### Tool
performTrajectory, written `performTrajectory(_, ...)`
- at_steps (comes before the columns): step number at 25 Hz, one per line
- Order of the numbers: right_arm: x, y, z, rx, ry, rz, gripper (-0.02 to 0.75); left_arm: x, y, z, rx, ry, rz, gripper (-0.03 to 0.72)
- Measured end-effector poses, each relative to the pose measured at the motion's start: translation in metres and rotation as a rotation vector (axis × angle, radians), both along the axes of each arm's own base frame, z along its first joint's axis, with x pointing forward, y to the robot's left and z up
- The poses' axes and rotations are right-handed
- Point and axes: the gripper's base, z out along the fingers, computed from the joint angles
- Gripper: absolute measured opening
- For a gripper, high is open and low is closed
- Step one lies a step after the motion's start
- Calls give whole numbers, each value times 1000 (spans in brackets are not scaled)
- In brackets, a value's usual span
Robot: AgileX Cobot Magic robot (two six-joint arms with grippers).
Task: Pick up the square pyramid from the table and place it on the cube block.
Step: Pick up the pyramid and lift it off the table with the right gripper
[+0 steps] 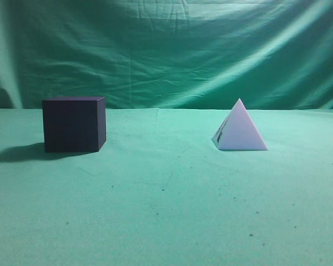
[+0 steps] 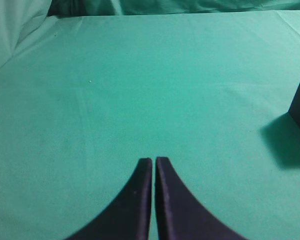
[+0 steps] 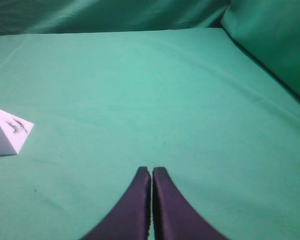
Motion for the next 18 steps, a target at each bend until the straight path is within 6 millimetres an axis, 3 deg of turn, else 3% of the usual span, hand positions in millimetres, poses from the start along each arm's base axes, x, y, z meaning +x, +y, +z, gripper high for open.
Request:
performTrajectory(14, 0, 0, 0, 0, 0, 0, 0, 0, 0, 0, 0, 0, 0, 0)
performTrajectory(18, 1, -3, 4, -133, -51, 10, 0, 0, 0, 0, 0, 0, 0, 0)
